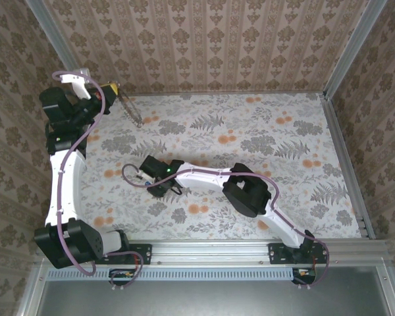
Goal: Put the keys on the keyring
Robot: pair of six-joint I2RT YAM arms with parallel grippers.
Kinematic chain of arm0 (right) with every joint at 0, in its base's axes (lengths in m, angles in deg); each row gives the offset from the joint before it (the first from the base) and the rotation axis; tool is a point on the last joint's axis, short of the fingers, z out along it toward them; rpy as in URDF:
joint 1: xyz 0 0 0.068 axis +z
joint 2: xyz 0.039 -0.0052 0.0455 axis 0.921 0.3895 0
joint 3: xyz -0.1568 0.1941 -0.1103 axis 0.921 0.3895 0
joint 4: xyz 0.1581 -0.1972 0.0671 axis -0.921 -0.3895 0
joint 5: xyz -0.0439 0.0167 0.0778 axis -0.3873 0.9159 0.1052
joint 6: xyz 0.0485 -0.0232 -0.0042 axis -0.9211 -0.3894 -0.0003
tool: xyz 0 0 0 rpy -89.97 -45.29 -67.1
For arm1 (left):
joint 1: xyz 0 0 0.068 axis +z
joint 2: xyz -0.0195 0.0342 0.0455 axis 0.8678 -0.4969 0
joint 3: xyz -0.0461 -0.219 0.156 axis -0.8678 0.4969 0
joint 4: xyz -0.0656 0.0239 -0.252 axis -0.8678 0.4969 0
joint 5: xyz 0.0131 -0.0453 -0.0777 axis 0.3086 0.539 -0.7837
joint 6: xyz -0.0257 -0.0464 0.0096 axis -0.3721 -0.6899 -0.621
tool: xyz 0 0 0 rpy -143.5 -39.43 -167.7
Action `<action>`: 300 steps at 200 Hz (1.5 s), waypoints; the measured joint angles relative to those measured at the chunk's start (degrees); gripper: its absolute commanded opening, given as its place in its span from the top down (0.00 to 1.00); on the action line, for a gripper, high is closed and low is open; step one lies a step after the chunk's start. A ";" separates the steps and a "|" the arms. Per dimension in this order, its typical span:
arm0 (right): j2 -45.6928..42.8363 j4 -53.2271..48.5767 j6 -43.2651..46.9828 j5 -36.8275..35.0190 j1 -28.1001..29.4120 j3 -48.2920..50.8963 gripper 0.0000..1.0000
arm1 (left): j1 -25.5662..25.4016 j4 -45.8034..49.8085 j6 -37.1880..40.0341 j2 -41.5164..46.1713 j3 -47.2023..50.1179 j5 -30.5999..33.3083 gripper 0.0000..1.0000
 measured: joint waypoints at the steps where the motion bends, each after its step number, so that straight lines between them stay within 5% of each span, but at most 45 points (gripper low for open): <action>1: 0.02 0.00 0.00 0.00 0.00 -0.02 0.72 | 0.00 0.00 0.00 0.00 0.00 0.00 1.00; 79: 0.44 0.11 0.11 0.02 -0.24 -0.39 1.00 | 0.00 0.37 0.00 0.00 0.20 0.02 1.00; 135: -1.11 0.94 -0.46 1.03 -1.03 2.10 1.00 | 0.00 0.37 0.00 0.00 0.20 0.00 1.00; 229: -22.99 12.79 -10.16 9.90 -12.20 28.02 1.00 | -1.20 0.57 0.44 0.00 0.20 -0.04 1.00; 300: -38.66 25.53 -19.58 18.18 -23.96 51.10 1.00 | -8.98 1.49 4.20 0.00 0.66 0.66 1.00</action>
